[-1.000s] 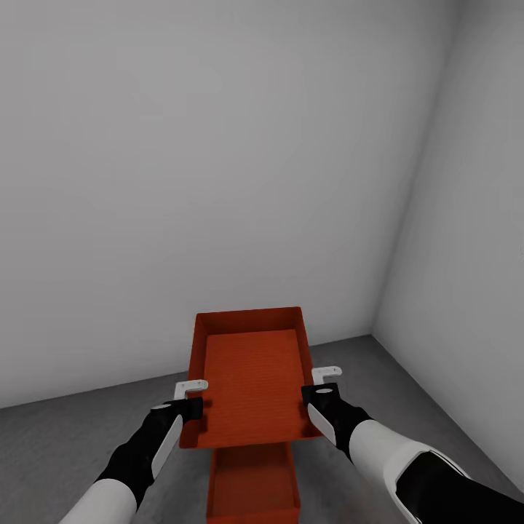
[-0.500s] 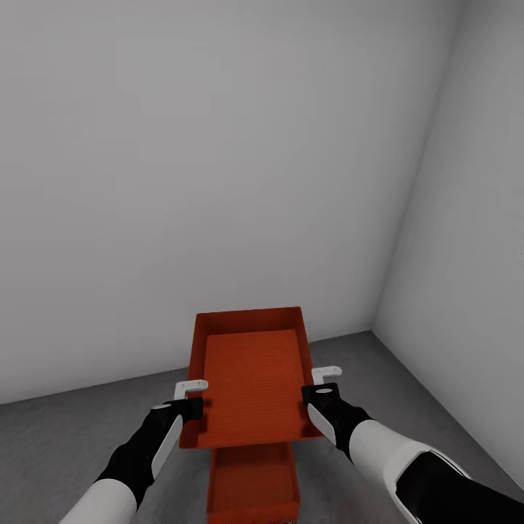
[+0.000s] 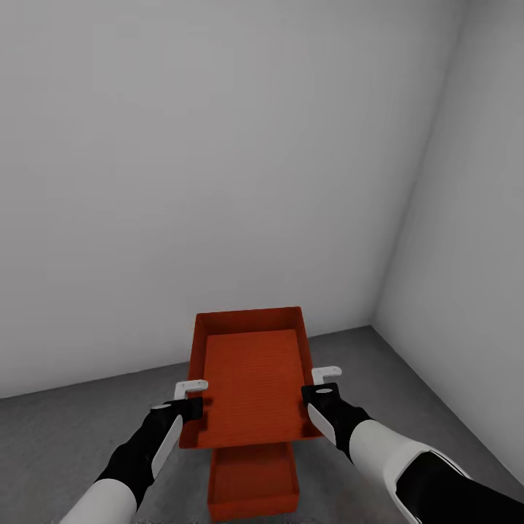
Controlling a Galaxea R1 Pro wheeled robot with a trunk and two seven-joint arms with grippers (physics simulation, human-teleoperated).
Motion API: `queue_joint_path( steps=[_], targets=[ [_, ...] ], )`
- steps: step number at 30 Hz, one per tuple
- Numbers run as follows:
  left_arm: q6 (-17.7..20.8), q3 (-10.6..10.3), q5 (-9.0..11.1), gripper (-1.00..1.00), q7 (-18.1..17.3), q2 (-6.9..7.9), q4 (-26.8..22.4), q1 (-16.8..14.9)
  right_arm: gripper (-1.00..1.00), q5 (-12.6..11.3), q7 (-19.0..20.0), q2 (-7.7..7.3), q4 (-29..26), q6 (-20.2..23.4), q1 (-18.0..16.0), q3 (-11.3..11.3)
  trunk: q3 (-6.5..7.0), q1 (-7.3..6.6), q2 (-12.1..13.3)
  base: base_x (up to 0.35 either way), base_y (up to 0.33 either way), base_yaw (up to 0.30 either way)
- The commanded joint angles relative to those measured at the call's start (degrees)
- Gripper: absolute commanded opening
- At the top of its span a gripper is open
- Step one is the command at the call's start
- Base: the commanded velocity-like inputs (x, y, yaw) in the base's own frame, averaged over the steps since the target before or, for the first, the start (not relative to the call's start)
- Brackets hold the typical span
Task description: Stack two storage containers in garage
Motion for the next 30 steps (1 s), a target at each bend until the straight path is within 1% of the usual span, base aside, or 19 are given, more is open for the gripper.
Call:
queue_joint_path(
  steps=[1, 7, 20, 30],
  targets=[
    [-1.4, -0.3, -3.4, -1.00, 1.4, 0.50, -0.2, 0.0, -1.00, -2.4, 1.1, -0.04, 0.0, 0.3, 0.0, 1.2, -0.24, 0.03, -0.1, 0.000, 0.000, 0.000],
    [-1.4, -0.3, -3.4, -1.00, 1.4, 0.48, -0.2, 0.0, -1.00, -2.5, 1.1, -0.04, 0.0, 0.3, 0.0, 1.2, -0.73, 0.03, -0.1, 0.000, 0.000, 0.000],
    [-1.4, -0.3, -3.4, -1.00, 1.4, 0.44, -0.1, 0.0, -1.00, -2.5, 1.1, -0.06, 0.0, 0.3, 0.0, 1.2, -0.82, 0.03, -0.1, 0.000, 0.000, 0.000],
    [-1.4, -0.3, -3.4, -1.00, 1.4, 0.45, -0.2, 0.0, -1.00, -2.4, 1.2, -0.12, 0.0, 0.3, 0.0, 1.2, -1.72, 0.03, -0.1, 0.000, 0.000, 0.000]
  ],
)
